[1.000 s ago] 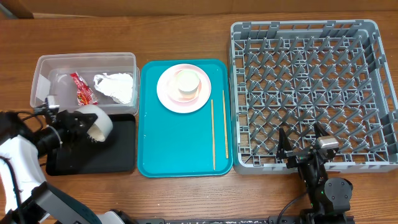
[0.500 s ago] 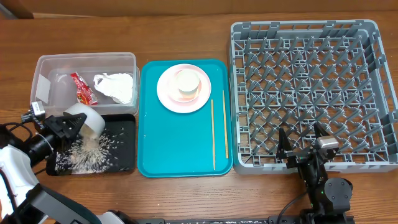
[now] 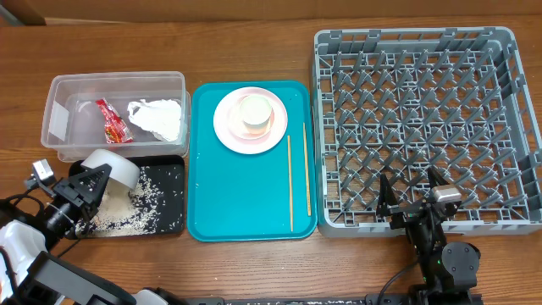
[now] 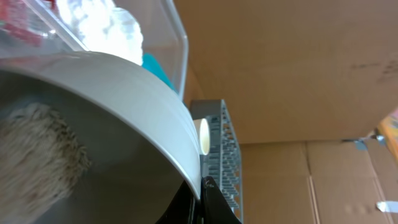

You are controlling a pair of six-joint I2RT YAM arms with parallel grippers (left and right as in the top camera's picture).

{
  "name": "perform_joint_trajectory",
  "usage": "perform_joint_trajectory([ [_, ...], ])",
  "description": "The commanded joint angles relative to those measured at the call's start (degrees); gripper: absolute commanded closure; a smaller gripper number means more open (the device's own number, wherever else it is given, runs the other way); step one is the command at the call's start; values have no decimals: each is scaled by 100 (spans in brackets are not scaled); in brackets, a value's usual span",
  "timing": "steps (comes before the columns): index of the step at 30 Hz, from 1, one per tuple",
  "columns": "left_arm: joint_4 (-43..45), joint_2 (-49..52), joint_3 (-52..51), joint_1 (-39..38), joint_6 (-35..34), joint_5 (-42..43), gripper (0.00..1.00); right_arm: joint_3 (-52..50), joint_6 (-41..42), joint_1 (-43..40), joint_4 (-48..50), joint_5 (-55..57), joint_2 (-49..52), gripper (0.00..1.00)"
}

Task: Sort waste into correct bins and load items into the dishwasher
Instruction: 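Carry the bowl over the black tray and tip out the rice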

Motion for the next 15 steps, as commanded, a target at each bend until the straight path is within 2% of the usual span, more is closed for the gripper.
perform_joint_trajectory([
  [1,190,-96,-48,15,160,942,96,-61,-22,15,22,9,-52,0],
  [4,315,-96,-48,9,-48,1261,96,-61,-22,15,22,9,-52,0],
  [10,129,-96,-52,-87,190,1266,96,-61,-22,15,22,9,-52,0],
  [13,142,-98,-52,-87,-308,1268,96,-61,-22,15,22,9,-52,0],
  [15,-9,-105,-52,-87,-352,1268,96,-61,-22,15,22,9,-52,0],
])
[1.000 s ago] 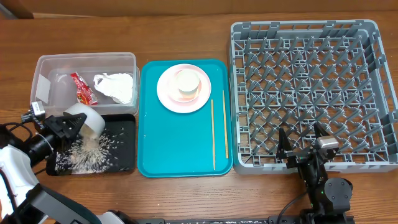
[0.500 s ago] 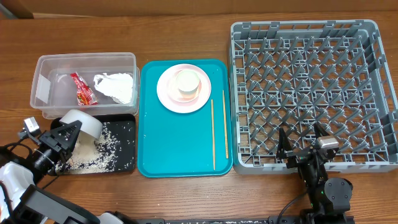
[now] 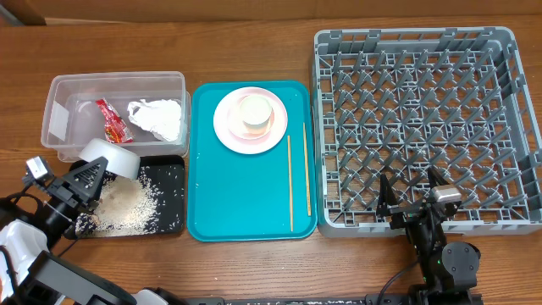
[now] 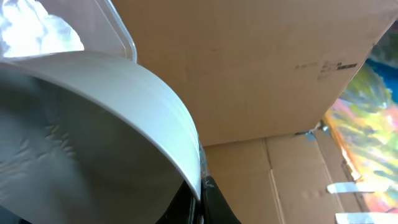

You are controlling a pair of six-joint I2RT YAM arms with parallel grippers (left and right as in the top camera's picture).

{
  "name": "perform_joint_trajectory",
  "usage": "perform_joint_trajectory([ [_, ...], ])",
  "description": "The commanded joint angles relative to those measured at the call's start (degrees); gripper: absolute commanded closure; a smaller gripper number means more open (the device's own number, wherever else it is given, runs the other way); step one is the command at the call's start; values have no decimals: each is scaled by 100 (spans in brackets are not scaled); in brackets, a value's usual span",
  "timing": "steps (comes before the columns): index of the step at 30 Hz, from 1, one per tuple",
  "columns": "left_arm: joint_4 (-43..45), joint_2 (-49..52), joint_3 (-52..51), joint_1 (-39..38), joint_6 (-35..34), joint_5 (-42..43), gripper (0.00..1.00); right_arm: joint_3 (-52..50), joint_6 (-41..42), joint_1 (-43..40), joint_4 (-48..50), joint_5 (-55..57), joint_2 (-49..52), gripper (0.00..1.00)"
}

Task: Sort waste into correct bins and load items into the dishwasher
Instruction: 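Carry the bowl over the black tray and tip out the rice, then return the empty bowl to the teal tray and release it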

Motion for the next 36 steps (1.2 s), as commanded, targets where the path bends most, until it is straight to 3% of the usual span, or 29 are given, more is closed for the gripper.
perform_joint_trajectory([
  [1,-87,-105,-28,-39,-107,249,96,-61,-22,17,22,9,-52,0],
  [3,66,-103,-28,-31,210,219,96,-61,-22,17,22,9,-52,1],
  [8,-192,-109,-28,-28,236,243,96,-61,-22,17,22,9,-52,0],
  [11,-72,-109,-26,-24,-175,247,96,-61,-22,17,22,9,-52,0],
  [23,254,-109,-24,-39,-190,114,96,-61,-22,17,22,9,-52,0],
  [32,-348,-122,-17,-52,-365,-92,96,-61,-22,17,22,9,-52,0],
  [36,-796,-256,146,-234,-376,-741,96,-61,-22,17,22,9,-52,0],
])
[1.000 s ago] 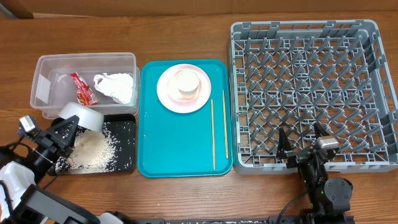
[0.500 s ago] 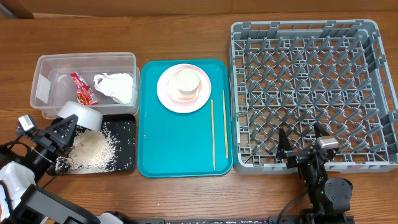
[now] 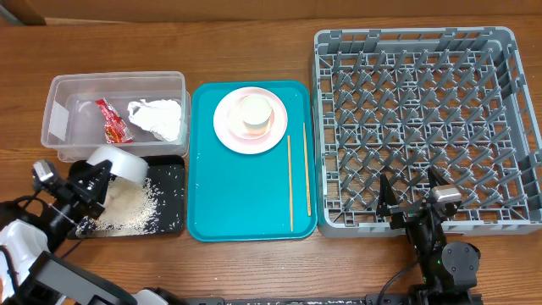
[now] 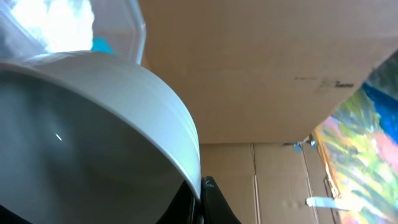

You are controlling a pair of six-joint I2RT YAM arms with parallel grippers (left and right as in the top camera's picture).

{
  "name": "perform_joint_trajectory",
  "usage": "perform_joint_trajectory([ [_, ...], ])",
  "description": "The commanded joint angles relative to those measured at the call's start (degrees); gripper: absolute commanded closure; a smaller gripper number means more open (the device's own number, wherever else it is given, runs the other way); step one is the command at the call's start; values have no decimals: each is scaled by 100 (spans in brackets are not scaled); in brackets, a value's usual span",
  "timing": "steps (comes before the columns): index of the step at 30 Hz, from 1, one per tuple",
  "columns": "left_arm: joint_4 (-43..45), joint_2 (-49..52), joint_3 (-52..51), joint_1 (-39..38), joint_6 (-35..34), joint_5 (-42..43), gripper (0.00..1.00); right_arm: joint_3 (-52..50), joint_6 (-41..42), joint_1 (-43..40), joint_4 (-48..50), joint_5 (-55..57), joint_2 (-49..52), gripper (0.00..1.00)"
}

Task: Sort waste into correct bins and load items into the dishwasher
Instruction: 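Return the empty bowl to the teal tray and release it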

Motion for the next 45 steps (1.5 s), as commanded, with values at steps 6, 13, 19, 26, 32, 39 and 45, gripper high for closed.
perform_joint_trajectory([
  [6,-990,-592,1178,-1034,-518,-1934,96,-61,-24,17,22,9,-52,0],
  [13,-1475,-1005,2417,-3115,-1867,-4999,96,-61,-24,17,22,9,-52,0],
  [19,-1578,-927,2367,-5792,-2472,-7278,96,-61,-24,17,22,9,-52,0],
  [26,-1287,-83,2124,-8253,-3244,-8485,96,-61,-24,17,22,9,-52,0],
  [32,-1145,782,2114,-9053,-3611,-8924,96,-61,-24,17,22,9,-52,0],
  [39,-1032,1445,2114,-9092,-3591,-8935,96,-61,-24,17,22,9,-52,0],
  [45,-859,1600,2114,-9023,-3591,-9095,50,-61,-24,17,22,9,-52,0],
])
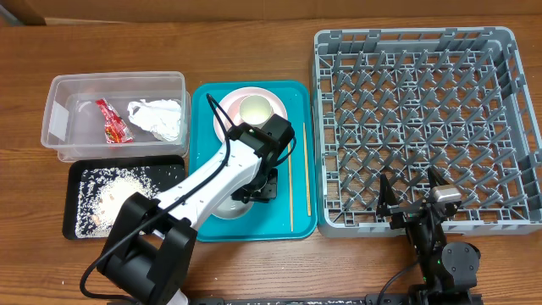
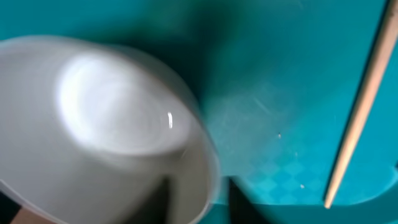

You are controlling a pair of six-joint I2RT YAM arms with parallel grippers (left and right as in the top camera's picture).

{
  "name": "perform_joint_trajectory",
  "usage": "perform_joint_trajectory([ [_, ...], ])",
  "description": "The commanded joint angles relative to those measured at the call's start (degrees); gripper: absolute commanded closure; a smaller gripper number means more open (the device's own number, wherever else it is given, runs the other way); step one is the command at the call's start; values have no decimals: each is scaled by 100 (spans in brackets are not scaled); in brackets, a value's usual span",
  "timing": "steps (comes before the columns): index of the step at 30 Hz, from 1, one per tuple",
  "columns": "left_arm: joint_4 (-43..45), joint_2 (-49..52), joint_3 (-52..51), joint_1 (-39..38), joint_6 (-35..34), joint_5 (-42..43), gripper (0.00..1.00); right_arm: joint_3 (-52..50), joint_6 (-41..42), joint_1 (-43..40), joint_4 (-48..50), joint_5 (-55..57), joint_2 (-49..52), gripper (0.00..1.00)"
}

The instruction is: Sort waste into correct bins and load items into the dishwasher

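Observation:
An empty white bowl (image 1: 225,207) sits low over the front of the teal tray (image 1: 203,161); in the left wrist view the bowl (image 2: 112,124) is blurred. My left gripper (image 1: 254,188) is over it, fingers apart, one inside and one outside the rim (image 2: 198,199). Rice (image 1: 110,199) lies heaped on the black tray (image 1: 76,174). A pink plate with a cup (image 1: 254,108) stands at the teal tray's back. Two chopsticks (image 1: 290,182) lie along its right side, one showing as (image 2: 360,118). My right gripper (image 1: 412,196) rests open at the grey rack's front edge.
A clear bin (image 1: 59,93) at the back left holds a red wrapper (image 1: 113,121) and crumpled white paper (image 1: 159,117). The grey dish rack (image 1: 423,119) fills the right side. My left arm crosses from the table's front to the teal tray.
My left gripper has moved right with the bowl, from the black tray to the front of the teal tray. Its fingers, clamped on the rim before, now stand apart.
My left gripper held the bowl tilted over the black tray with rice still inside. At the two later moments the bowl's inside was bare and rice lay on the tray. Now the empty bowl is over the teal tray. The right arm has stayed still.

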Motion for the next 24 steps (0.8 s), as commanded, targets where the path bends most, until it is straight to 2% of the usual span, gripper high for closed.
perform_joint_trajectory([
  [1,63,52,-22,85,-96,-149,51,-61,-24,17,24,7,-52,0],
  [11,-208,-81,916,577,-149,111,53,-61,-24,17,24,7,-52,0],
  [17,-315,-197,2035,1204,-133,1311,53,-61,-24,17,24,7,-52,0],
  [20,-330,-238,2498,1550,22,1749,45,-61,-24,17,24,7,-52,0],
  [23,-260,-238,2712,1871,35,1784,37,-61,-24,17,24,7,-52,0],
  [24,-234,-236,2712,1952,37,1779,31,-61,-24,17,24,7,-52,0],
])
